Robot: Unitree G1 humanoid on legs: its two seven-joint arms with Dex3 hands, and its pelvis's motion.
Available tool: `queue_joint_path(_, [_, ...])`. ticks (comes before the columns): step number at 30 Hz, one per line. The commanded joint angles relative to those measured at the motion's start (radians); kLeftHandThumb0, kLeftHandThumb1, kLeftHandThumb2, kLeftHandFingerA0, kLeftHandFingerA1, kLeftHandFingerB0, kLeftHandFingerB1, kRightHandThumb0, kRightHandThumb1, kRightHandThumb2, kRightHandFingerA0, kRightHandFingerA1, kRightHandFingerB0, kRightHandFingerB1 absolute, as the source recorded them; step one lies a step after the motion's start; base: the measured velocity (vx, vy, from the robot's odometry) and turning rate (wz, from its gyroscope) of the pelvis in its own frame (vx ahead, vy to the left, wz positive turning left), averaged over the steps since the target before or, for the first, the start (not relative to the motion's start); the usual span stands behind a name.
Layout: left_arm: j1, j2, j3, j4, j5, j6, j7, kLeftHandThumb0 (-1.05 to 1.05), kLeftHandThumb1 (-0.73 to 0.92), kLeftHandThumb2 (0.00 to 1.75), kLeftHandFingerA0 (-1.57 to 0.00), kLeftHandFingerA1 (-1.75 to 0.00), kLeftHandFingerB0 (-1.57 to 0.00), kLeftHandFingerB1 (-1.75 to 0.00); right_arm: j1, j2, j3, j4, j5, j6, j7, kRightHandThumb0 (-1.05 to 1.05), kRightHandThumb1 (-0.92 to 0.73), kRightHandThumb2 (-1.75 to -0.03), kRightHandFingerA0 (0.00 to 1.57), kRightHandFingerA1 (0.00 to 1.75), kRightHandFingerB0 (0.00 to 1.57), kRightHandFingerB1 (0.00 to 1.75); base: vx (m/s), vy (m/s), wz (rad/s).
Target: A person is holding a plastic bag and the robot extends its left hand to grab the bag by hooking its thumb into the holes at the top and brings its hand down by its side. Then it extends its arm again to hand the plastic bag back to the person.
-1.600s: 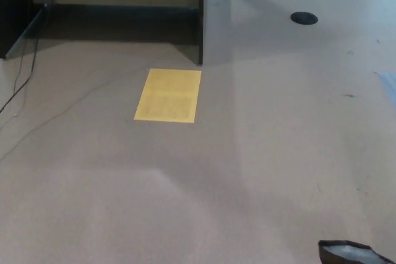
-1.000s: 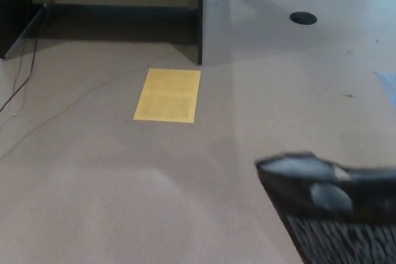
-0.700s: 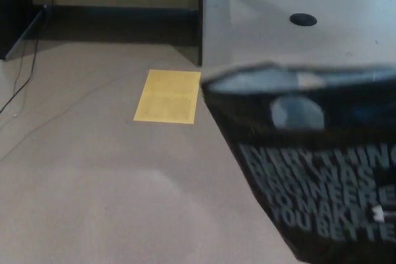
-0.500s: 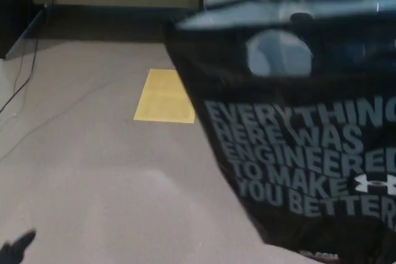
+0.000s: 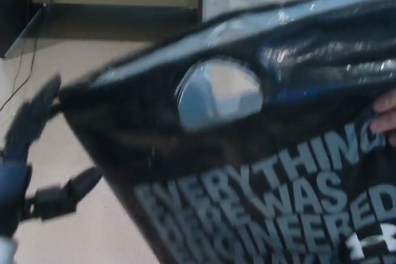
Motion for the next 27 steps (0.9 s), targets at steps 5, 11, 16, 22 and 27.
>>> queue_joint_path(5, [-0.465,-0.013,-0.047,-0.627,0.031,0.395,-0.124,-0.68,0.56,0.58,-0.15,-0.26,0.0,-0.2,0.007,-0.035,0.001,0.0,0.026,0.003,-0.007,-0.39,-0.84,-0.65,0.47,0.45,0.36,0.38,0.0,0.0,0.0])
queue_joint_path(11, [-0.455,-0.073,-0.203,-0.631,0.086,0.412,-0.198,-0.69,0.45,0.83,-0.01,-0.2,0.0,-0.13,-0.009,-0.034,-0.007,-0.001,0.039,0.01,-0.017,-0.41,-0.83,-0.64,0.45,0.46,0.35,0.38,0.0,0.0,0.0])
queue_joint_path(16, [-0.412,-0.096,-0.298,-0.65,0.175,0.46,-0.241,-0.74,0.48,0.85,-0.03,-0.18,-0.02,-0.13,-0.017,-0.032,-0.005,0.0,0.042,0.009,-0.017,-0.42,-0.83,-0.65,0.53,0.51,0.4,0.42,0.0,0.0,0.0])
queue_joint_path(22, [-0.35,-0.125,-0.384,-0.589,0.229,0.501,-0.251,-0.76,0.5,0.83,-0.06,-0.32,-0.06,-0.21,-0.028,-0.042,0.015,-0.003,0.028,0.002,0.001,-0.39,-0.84,-0.64,0.48,0.45,0.35,0.38,0.0,0.0,0.0])
queue_joint_path(27, [-0.322,-0.126,-0.397,-0.583,0.223,0.543,-0.276,-0.78,0.5,0.87,-0.03,-0.24,-0.08,-0.19,-0.042,-0.041,0.017,-0.001,0.037,0.004,-0.006,-0.38,-0.82,-0.63,0.49,0.47,0.37,0.38,0.0,0.0,0.0])
